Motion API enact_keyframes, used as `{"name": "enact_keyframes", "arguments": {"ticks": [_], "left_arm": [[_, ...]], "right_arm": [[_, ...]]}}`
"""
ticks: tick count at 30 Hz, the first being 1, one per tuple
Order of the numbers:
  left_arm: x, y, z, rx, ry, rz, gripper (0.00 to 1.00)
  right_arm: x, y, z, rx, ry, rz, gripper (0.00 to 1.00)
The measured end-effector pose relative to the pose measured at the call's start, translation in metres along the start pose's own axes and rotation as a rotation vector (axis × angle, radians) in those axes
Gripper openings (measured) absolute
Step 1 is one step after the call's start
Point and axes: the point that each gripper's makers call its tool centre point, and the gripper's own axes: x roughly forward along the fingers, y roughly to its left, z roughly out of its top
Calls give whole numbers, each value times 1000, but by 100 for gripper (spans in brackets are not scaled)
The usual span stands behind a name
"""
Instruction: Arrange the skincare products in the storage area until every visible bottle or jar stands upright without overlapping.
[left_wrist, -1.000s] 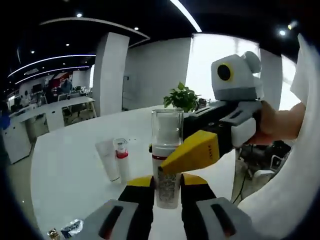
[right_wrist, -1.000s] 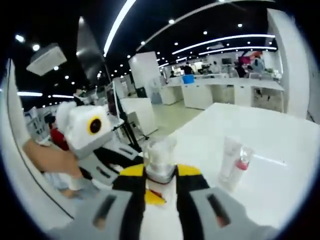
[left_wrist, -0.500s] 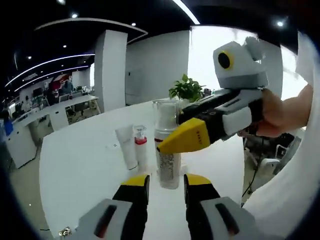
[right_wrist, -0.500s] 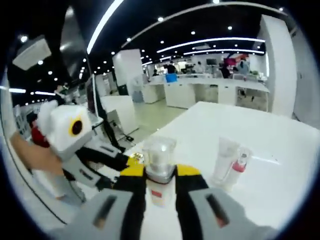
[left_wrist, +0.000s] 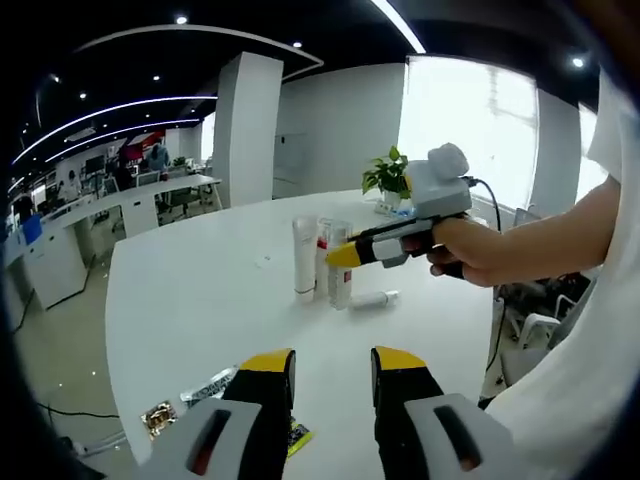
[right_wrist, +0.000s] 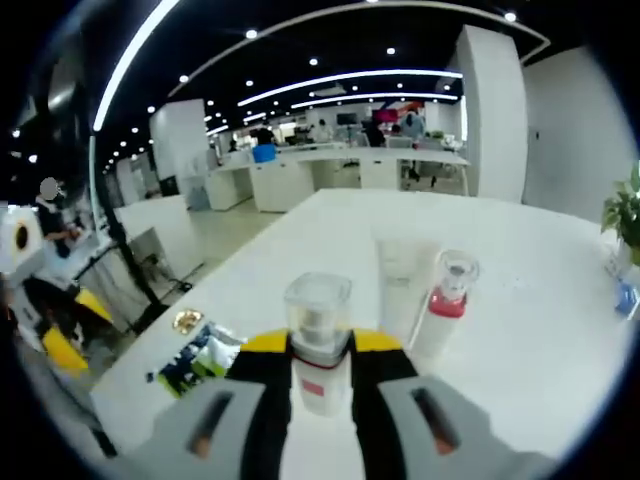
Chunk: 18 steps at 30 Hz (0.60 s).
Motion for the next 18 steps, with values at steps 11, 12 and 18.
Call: {"name": "enact_keyframes", "arguments": {"ticks": [11, 12, 18], "left_arm": [[-14, 7, -16, 25, 19, -26, 30], [-15, 8, -17, 23, 20, -25, 30], [-19, 17, -21, 3, 19, -7, 29]], "right_arm": [[33, -35, -32, 56, 0, -112, 19], [35, -36, -34, 59, 0, -113, 19], [45, -42, -36, 12, -49, -130, 20]]}}
